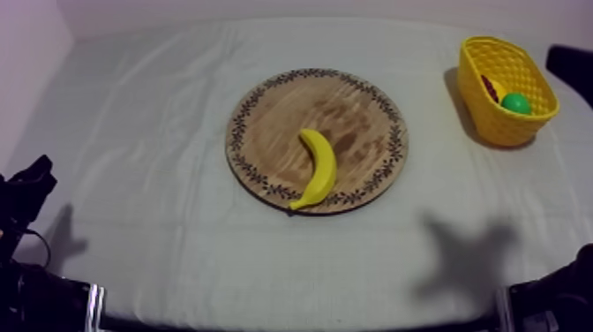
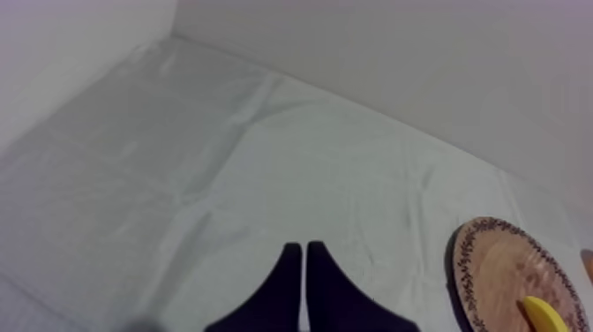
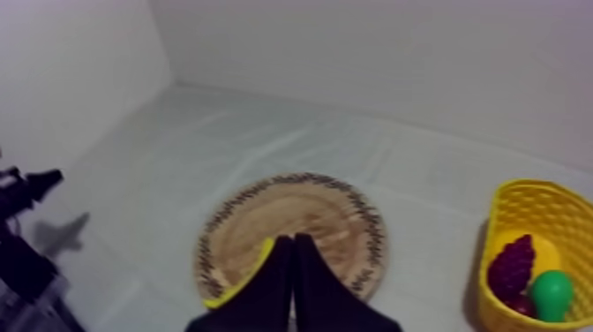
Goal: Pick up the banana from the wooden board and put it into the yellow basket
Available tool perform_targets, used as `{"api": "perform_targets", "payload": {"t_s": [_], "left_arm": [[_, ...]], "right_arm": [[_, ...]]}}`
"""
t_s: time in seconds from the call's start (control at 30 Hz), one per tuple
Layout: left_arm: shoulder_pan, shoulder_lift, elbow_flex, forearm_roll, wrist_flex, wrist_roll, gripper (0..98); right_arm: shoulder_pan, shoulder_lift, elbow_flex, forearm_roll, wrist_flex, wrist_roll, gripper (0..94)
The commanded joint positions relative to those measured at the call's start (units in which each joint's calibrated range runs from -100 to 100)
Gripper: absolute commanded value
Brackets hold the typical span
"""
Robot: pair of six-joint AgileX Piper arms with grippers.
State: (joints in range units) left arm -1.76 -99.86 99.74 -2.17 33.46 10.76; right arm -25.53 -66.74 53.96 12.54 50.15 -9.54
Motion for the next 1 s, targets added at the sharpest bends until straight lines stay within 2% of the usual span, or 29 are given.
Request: {"api": "perform_targets", "payload": {"t_s": [0.0, 0.13, 0.4, 0.47, 0.63, 0.97], "left_arm": [[-0.01, 0.03, 0.04, 0.0, 0.01, 0.01, 0.1], [-0.01, 0.03, 0.04, 0.0, 0.01, 0.01, 0.1], [-0.01, 0.03, 0.04, 0.0, 0.01, 0.01, 0.1], [-0.01, 0.03, 0.04, 0.0, 0.01, 0.01, 0.1], [-0.01, 0.03, 0.04, 0.0, 0.01, 0.01, 0.1], [-0.01, 0.03, 0.04, 0.0, 0.01, 0.01, 0.1]], "right_arm": [[-2.53, 10.52, -5.86, 1.2, -0.5, -7.63, 0.5], [-4.75, 17.79, -7.55, 2.91, -2.8, -11.92, 0.6], [-6.55, 29.45, -10.3, 3.81, -6.36, -15.81, 0.6], [-7.25, 31.73, -9.82, 5.6, -7.13, -17.7, 0.6], [-9.7, 36.39, -5.96, 12.41, -8.35, -24.59, 0.7], [-10.77, 44.33, 0.4, 20.13, -12.44, -32.51, 0.7]]}}
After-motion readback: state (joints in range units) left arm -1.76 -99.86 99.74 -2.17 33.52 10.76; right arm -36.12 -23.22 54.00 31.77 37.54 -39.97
